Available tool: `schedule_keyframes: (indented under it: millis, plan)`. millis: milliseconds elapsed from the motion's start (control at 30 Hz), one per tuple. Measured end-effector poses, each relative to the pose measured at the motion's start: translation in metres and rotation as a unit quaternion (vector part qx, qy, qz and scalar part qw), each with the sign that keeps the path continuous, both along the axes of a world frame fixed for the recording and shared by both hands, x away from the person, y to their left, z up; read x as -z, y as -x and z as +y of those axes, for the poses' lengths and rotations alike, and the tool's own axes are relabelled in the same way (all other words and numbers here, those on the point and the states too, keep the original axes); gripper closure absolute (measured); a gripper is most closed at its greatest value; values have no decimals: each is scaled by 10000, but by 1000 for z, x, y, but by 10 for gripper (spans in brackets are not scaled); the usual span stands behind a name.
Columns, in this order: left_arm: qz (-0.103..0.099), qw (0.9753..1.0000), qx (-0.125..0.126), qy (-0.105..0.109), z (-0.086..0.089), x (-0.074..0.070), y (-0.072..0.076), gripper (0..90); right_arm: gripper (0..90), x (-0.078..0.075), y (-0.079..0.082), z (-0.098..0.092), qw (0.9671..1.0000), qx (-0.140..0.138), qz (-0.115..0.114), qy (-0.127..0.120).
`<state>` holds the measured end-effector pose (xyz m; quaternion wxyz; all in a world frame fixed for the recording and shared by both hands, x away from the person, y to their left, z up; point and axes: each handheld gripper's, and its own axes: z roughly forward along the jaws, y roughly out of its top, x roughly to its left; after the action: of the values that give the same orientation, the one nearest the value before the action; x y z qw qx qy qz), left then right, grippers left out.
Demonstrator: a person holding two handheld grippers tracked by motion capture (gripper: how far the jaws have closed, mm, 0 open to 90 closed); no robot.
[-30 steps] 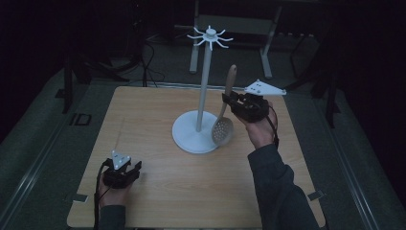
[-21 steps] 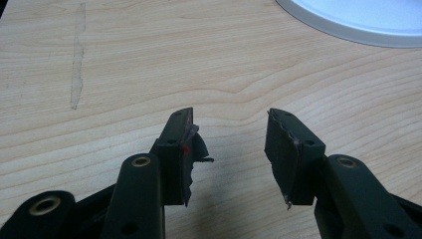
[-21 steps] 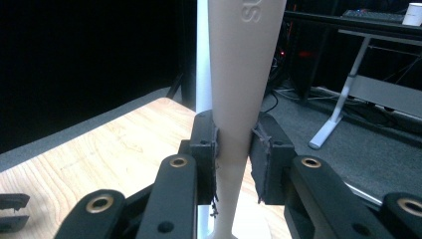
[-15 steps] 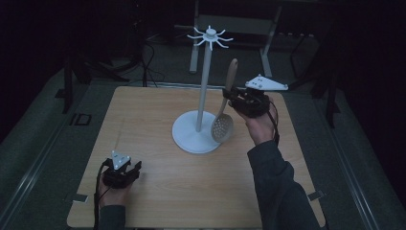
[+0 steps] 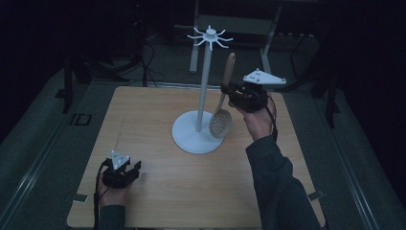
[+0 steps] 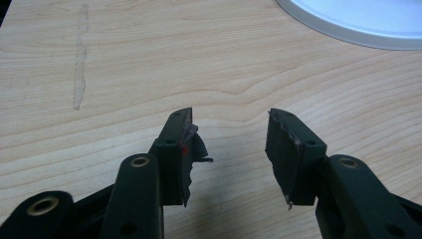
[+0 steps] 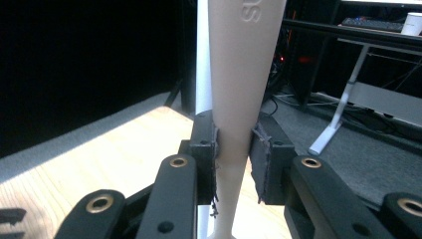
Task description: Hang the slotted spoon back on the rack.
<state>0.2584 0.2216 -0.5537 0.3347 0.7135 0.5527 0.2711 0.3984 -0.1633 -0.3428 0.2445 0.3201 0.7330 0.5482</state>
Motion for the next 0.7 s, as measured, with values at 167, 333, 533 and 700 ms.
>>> schedule_keyframes:
  millis: [167, 333, 533, 700]
  plan:
    - [-1, 10000, 0, 0, 0, 0, 0, 542, 737, -4, -3, 1, 10000, 1, 24, -78]
    - [-2, 10000, -7, 3, 0, 0, 0, 541, 737, -8, -6, 3, 10000, -8, 45, -83]
    - [9, 10000, -14, 2, 0, 0, 0, 541, 736, -10, -9, 6, 10000, 22, 53, -57]
    - [9, 10000, -15, 7, 0, 0, 0, 540, 736, -15, -10, 6, 10000, 21, 56, -73]
